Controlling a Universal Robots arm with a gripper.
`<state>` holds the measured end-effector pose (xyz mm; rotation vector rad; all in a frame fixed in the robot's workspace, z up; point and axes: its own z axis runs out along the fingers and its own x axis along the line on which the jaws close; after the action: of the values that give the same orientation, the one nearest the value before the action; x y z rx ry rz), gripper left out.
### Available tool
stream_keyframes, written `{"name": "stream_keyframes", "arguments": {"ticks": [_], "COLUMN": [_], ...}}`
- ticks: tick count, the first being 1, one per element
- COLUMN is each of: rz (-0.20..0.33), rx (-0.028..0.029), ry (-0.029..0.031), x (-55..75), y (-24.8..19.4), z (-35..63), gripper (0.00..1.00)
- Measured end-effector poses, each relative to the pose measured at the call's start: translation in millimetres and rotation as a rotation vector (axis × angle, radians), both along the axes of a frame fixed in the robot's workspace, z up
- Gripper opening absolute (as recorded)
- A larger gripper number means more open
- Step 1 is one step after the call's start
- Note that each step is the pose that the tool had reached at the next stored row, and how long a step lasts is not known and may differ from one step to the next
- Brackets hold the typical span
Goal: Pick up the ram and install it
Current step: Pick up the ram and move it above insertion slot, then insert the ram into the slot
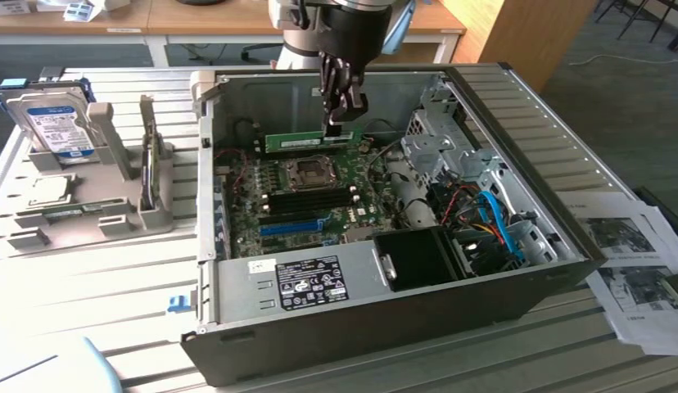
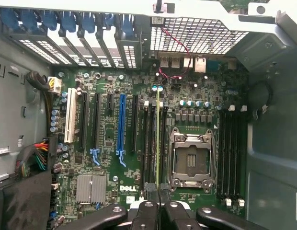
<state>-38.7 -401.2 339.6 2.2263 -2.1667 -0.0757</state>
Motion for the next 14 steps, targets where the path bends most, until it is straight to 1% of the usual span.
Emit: {"name": "stream_keyframes", "arguments": {"ticks": [11, 14], "rz": [0.000, 0.000], "rx": [0.0002, 0.0002], "ry": [-0.0001, -0.0001], "x": [0.0, 0.0], "y": [0.0, 0.0], "z": [0.0, -2.5], "gripper": [0.11, 0.11]}}
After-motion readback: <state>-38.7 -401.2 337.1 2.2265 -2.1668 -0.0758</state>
